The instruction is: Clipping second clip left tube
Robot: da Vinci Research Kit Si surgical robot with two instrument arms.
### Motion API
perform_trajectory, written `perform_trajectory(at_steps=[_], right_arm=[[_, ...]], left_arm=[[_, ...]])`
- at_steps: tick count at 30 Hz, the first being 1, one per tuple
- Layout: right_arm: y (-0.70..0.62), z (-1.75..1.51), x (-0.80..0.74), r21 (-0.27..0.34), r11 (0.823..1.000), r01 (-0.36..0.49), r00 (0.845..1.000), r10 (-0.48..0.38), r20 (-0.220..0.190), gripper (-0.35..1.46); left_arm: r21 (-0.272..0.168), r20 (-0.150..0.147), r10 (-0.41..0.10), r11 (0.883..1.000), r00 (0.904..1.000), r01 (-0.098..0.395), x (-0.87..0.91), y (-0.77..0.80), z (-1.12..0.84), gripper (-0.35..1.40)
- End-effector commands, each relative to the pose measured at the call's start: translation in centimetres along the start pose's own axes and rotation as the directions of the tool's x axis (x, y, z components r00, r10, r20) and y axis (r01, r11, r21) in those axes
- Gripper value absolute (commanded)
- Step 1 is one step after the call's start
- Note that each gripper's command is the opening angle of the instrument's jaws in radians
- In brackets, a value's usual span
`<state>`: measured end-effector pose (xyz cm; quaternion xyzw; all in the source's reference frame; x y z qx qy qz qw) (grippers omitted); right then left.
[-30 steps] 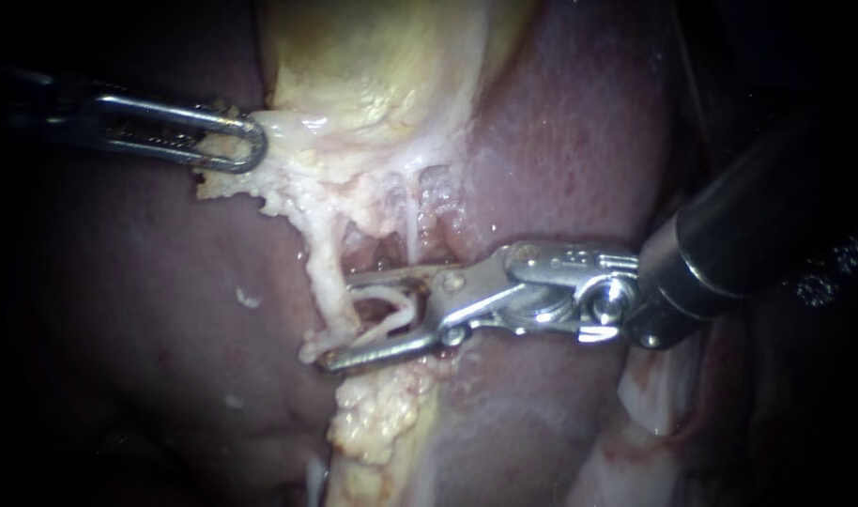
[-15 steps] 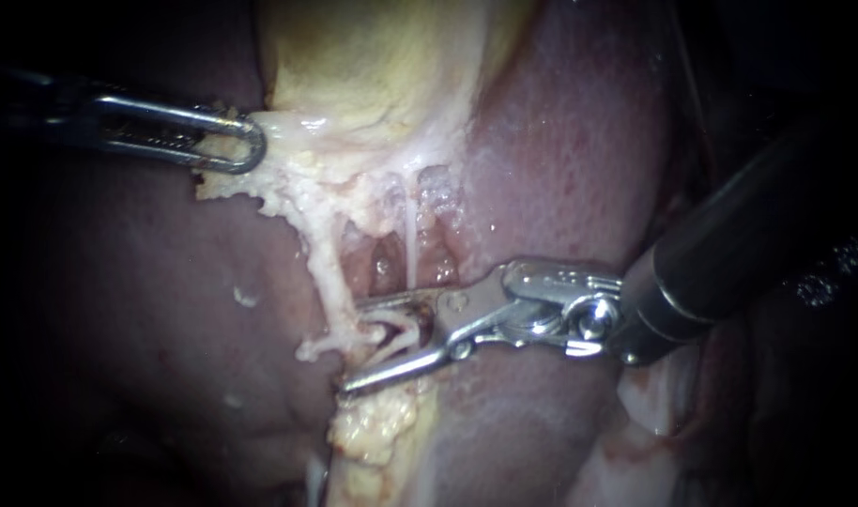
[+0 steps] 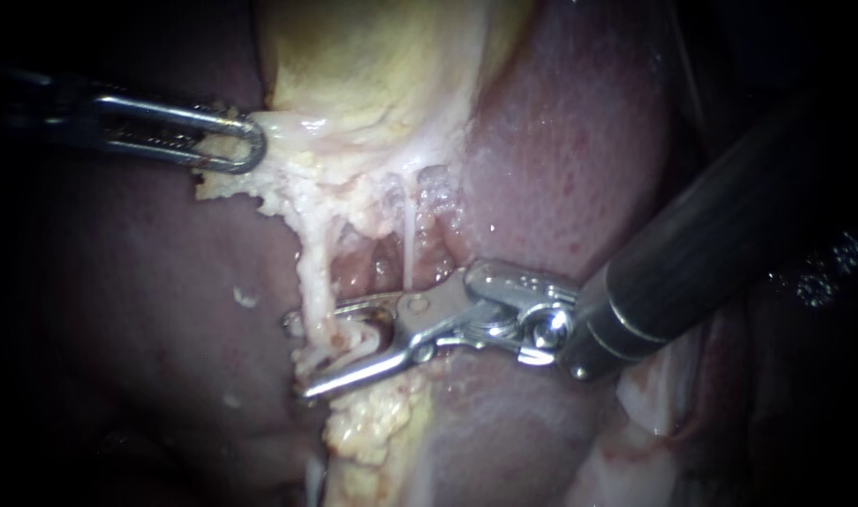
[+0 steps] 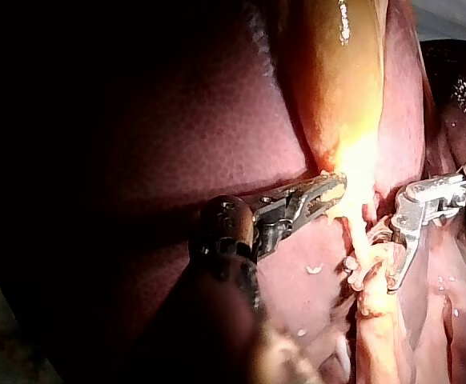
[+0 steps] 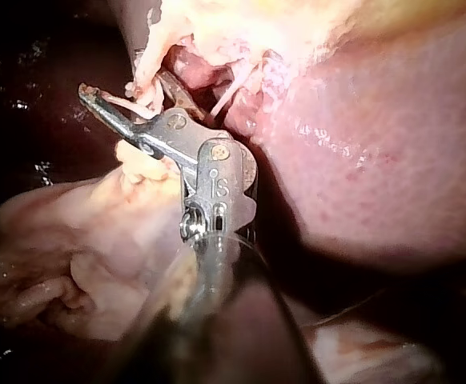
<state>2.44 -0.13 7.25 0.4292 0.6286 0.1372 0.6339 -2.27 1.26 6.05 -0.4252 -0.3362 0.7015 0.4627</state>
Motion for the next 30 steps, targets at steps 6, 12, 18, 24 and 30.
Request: perform_trajectory(at_steps=[6, 12, 18, 24, 30], right_arm=[[-0.02, 0.05, 0.04, 0.0, 1.0, -0.025, 1.0, 0.025, 0.001, 0.45], [-0.02, 0.0, 0.17, -0.018, 0.999, -0.039, 0.999, 0.04, 0.029, 0.45], [-0.03, -0.03, 0.26, -0.026, 0.998, -0.057, 0.997, 0.058, 0.041, 0.44], [-0.05, 0.0, 0.2, -0.026, 0.997, -0.076, 0.996, 0.078, 0.044, 0.44], [-0.17, 0.05, 0.21, -0.018, 0.996, -0.082, 0.995, 0.083, 0.047, 0.42]], left_arm=[[0.0, 0.0, 0.0, 1.0, 1.0, 0.0, 0.0, 0.0, 0.0, -0.35], [0.001, 0.0, 0.0, 1.0, 1.0, 0.0, 0.0, 0.0, 0.0, -0.35], [0.001, 0.0, 0.0, 1.0, 1.0, 0.0, 0.0, 0.0, 0.01, -0.35], [0.001, 0.0, 0.0, 1.0, 1.0, 0.0, 0.0, 0.0, 0.01, -0.35], [-0.002, 0.001, 0.0, 1.0, 1.0, 0.0, 0.0, 0.0, 0.01, -0.35]])
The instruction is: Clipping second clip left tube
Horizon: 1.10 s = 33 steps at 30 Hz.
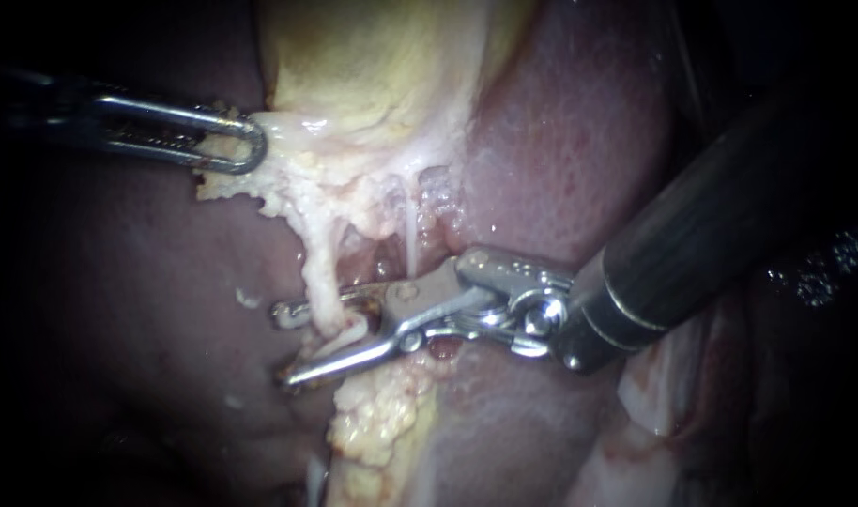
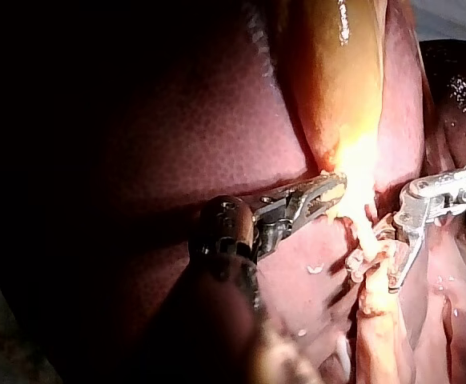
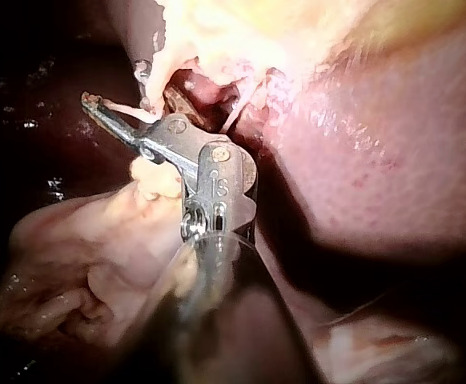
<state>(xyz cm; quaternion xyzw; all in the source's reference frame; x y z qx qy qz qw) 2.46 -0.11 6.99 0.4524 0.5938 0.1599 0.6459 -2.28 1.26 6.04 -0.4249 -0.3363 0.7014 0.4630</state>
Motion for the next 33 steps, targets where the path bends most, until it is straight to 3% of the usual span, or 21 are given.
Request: perform_trajectory(at_steps=[1, 10, 14, 20, 33], right_arm=[[-0.04, 0.01, 0.01, 0.011, 1.0, 0.002, 1.0, -0.002, 0.004, 0.42], [-0.46, 0.06, 0.16, 0.06, 0.998, -0.003, 1.0, 0.002, 0.018, 0.39], [-0.58, 0.05, 0.22, 0.067, 0.998, -0.006, 1.0, 0.005, 0.018, 0.37], [-0.59, 0.02, 0.24, 0.069, 0.998, -0.008, 1.0, 0.006, 0.018, 0.26], [-0.56, -0.07, 0.17, 0.072, 0.997, -0.005, 1.0, 0.004, 0.021, -0.27]], left_arm=[[-0.002, 0.001, 0.0, 1.0, 1.0, 0.0, 0.0, 0.0, 0.0, -0.35], [-0.002, 0.002, 0.001, 1.0, 1.0, -0.001, 0.0, 0.0, -0.01, -0.35], [-0.002, 0.002, 0.001, 1.0, 1.0, -0.001, -0.01, -0.01, -0.01, -0.35], [-0.002, 0.002, 0.001, 1.0, 1.0, -0.001, -0.01, 0.0, -0.01, -0.35], [-0.003, 0.002, 0.001, 1.0, 1.0, -0.001, 0.0, -0.01, -0.01, -0.35]])
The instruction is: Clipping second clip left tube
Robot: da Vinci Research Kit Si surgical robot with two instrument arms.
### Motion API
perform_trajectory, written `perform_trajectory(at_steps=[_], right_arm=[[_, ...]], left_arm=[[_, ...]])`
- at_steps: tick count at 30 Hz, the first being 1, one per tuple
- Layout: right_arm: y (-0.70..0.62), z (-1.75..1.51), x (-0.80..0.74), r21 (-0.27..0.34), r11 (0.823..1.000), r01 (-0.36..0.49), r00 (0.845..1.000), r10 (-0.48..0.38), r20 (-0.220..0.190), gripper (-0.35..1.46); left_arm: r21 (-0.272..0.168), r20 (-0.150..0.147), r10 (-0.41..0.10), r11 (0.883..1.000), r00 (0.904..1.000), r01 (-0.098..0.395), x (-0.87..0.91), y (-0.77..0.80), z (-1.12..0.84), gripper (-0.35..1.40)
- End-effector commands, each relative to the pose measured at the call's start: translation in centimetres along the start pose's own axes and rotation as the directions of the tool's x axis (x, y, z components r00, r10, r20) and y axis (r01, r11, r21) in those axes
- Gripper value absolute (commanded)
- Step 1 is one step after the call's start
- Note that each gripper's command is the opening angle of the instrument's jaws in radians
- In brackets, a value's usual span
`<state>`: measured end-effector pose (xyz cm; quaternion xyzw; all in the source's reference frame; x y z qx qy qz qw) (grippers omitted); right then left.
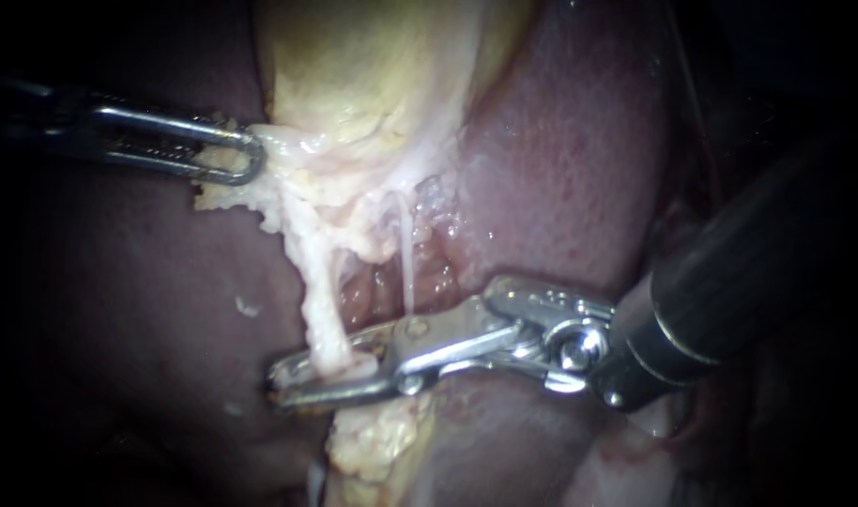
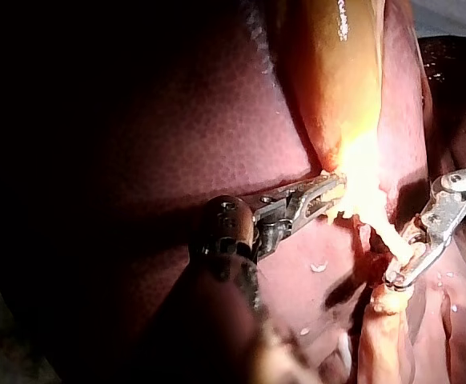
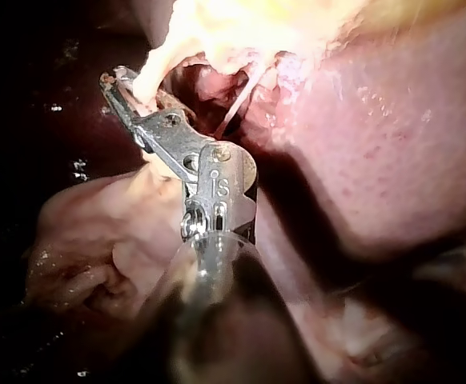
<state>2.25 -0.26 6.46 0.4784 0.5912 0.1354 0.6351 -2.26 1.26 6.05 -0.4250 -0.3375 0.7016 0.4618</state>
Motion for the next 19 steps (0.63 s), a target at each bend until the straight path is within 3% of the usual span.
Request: perform_trajectory(at_steps=[1, 18, 19], right_arm=[[0.0, -0.01, 0.0, 0.001, 1.0, 0.001, 1.0, -0.001, 0.0, -0.35], [0.07, -0.05, -0.08, 0.0, 1.0, 0.003, 1.0, -0.003, 0.009, -0.35], [0.09, -0.06, -0.08, 0.0, 1.0, 0.003, 1.0, -0.003, 0.009, -0.28]], left_arm=[[0.0, 0.0, 0.0, 1.0, 1.0, 0.0, 0.0, 0.0, 0.0, -0.35], [0.0, 0.0, 0.0, 1.0, 1.0, 0.0, 0.01, -0.01, 0.0, -0.35], [0.0, 0.0, 0.0, 1.0, 1.0, 0.0, 0.01, -0.02, 0.0, -0.35]])
